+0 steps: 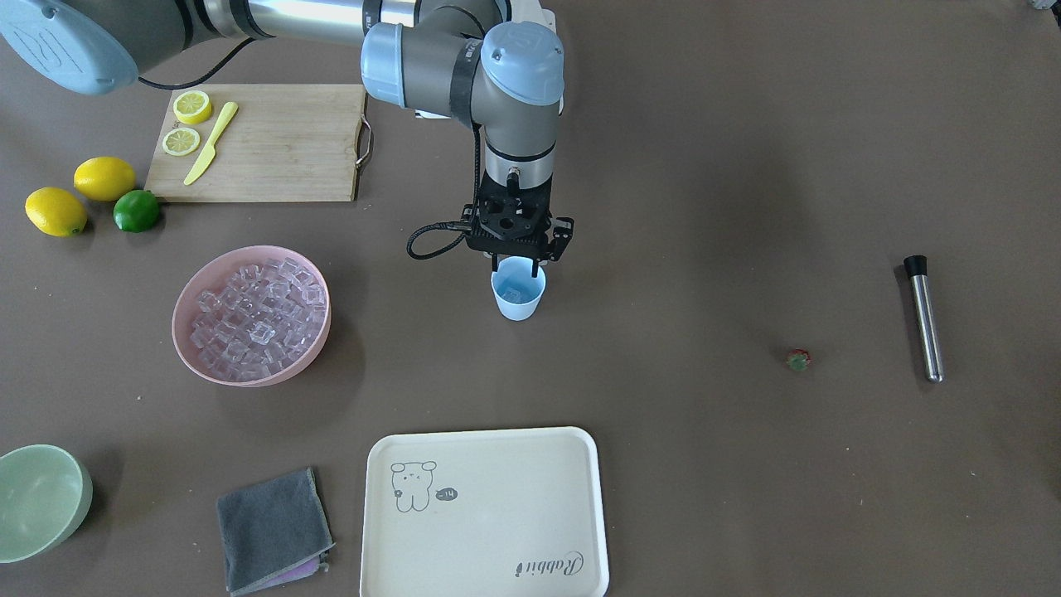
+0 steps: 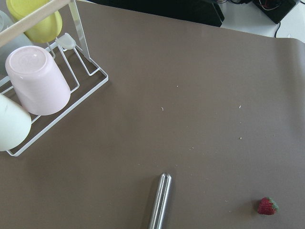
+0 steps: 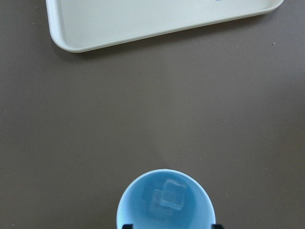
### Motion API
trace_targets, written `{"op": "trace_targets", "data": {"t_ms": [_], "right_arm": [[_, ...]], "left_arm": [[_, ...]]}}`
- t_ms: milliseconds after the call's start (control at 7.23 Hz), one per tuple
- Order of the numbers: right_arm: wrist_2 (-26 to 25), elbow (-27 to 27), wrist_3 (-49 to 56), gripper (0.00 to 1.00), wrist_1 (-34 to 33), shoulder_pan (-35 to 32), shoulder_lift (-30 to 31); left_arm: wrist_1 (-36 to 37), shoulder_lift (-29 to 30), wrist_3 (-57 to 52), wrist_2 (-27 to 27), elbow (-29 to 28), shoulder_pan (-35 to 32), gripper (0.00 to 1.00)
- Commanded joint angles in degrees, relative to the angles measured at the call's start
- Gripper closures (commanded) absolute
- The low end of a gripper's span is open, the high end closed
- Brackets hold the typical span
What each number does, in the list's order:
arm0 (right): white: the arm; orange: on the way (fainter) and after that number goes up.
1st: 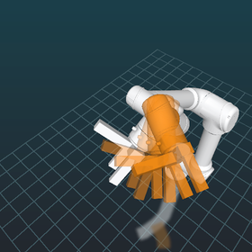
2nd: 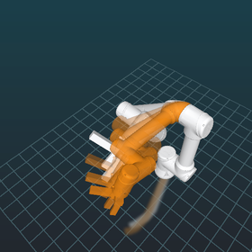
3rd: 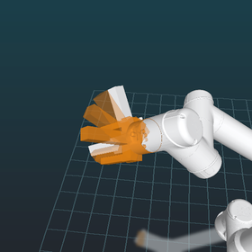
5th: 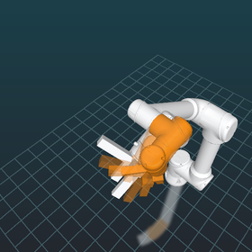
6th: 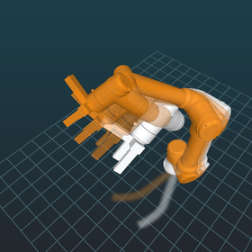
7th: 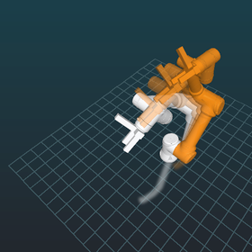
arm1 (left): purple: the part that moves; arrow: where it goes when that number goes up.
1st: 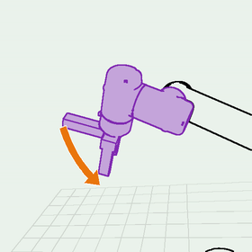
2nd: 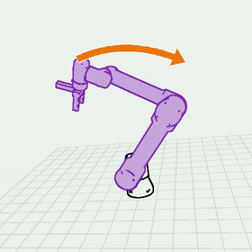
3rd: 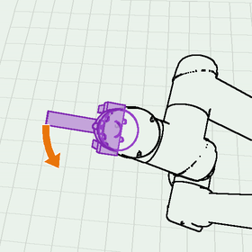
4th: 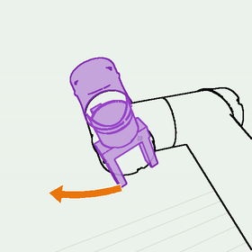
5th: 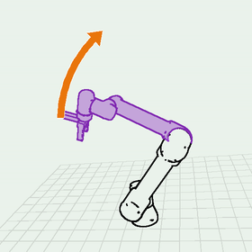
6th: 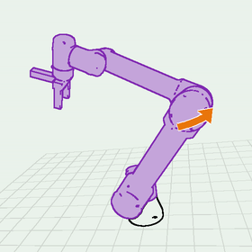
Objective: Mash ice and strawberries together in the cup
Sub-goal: 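Carry the ice cube over the light-blue cup and release it, then move the right gripper back over the pink bowl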
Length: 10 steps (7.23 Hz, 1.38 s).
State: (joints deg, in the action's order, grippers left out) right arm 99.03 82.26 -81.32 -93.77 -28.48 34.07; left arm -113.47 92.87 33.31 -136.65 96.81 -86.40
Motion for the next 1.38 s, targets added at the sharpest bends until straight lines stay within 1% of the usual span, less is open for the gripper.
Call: {"op": "trace_targets", "data": {"t_ms": [0, 138, 277, 415, 554, 830, 969, 1107, 1245], "right_arm": [[1.41, 0.8, 2.64, 0.15, 0.34, -2.35, -0.06], [5.34, 1.15, 4.84, 0.15, -0.09, -5.67, 0.64], [8.25, 3.85, 7.55, 0.15, -0.79, -8.49, 3.78], [9.85, 8.57, 13.5, 0.15, -0.98, -11.3, 9.03], [11.34, 13.15, 18.69, 0.15, -0.72, -13.07, 15.78], [11.97, 19.23, 20.41, 0.16, -0.98, -16.85, 23.46], [12.41, 21.26, 20.5, 0.17, -0.8, -19.13, 27.24], [12.15, 22.5, 19.72, 0.17, -0.98, -19.67, 28.76], [12.06, 22.34, 19.62, 0.18, -0.28, -20.29, 30.6]], "left_arm": [[0.0, 0.11, 0.0, -0.02, -0.3, 0.0, 0.03], [0.0, 0.11, 0.0, 0.07, -0.3, 0.0, 0.03], [0.0, 0.11, 0.0, 0.07, -0.3, 0.0, 0.03], [0.0, -0.06, 0.0, -0.02, -0.04, 0.0, 0.03], [0.0, -0.06, 0.0, 0.07, -0.04, 0.0, 0.03], [0.0, -0.15, -0.09, -0.02, 0.14, 0.0, 0.03], [0.0, -0.15, -0.09, 0.07, 0.05, 0.0, 0.03], [-0.26, -0.06, -0.09, 0.16, 0.05, 0.0, 0.03], [-0.35, -0.06, 0.0, 0.07, 0.22, 0.0, 0.03]]}}
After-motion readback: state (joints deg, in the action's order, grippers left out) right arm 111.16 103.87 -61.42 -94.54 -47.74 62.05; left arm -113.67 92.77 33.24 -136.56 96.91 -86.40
